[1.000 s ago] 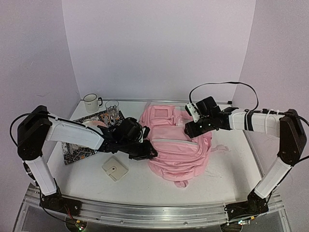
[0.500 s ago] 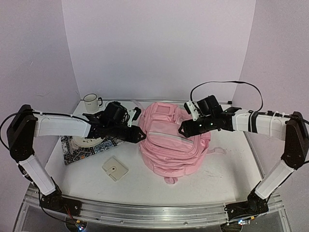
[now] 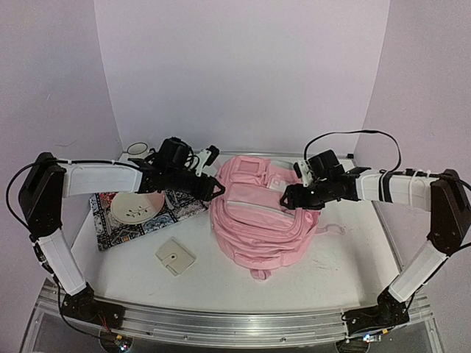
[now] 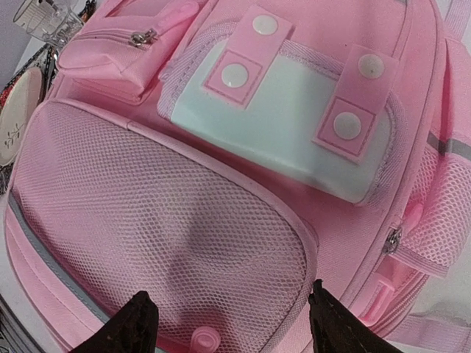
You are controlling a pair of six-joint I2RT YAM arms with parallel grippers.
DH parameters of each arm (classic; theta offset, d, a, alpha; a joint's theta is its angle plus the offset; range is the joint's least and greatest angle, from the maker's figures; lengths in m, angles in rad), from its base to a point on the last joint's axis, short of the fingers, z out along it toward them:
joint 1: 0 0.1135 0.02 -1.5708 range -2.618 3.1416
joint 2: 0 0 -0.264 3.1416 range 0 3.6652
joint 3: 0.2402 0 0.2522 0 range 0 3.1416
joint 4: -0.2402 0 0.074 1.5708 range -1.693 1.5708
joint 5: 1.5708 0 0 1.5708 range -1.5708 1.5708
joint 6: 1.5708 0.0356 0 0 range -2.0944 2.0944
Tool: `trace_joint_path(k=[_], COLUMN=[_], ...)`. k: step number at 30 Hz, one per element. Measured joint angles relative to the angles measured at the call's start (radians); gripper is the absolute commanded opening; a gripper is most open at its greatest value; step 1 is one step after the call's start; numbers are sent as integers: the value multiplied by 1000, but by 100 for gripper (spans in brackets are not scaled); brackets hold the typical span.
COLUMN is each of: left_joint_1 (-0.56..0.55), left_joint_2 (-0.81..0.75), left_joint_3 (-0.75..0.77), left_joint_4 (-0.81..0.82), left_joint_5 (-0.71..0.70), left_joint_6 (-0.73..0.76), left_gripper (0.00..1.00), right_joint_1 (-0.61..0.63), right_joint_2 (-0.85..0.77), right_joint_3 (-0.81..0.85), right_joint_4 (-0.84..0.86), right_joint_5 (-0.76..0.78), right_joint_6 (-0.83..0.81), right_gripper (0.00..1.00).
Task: Pack the student bag
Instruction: Grab the upper front pocket of the student bag.
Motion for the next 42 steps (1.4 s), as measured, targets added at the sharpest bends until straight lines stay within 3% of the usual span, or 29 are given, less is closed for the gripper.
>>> trace_joint_path(k=[8,17,27,33,42], left_joint_1=[63,92,138,136,126], left_joint_2=[128,205,214,214,216], left_joint_3=[123,149,239,247,247], left_joint_4=[2,-50,-204,-294,-334], left_joint_5=[171,358,390,394,383], left_joint_6=[5,85,453,726,967], left_gripper=[51,61,63,59,53], right_joint_1=[-15,-19,-21,-21,-21], right_joint_2=[24,31,31,31,36], right_joint_3=[-1,-2,-4,-4,-3], right_joint_4=[17,21,23,23,24], right_joint_5=[-37,-49,-63,-77,-89], right_joint_6=[20,10,-15,-24,-32], right_gripper=[70,69,69,69,70])
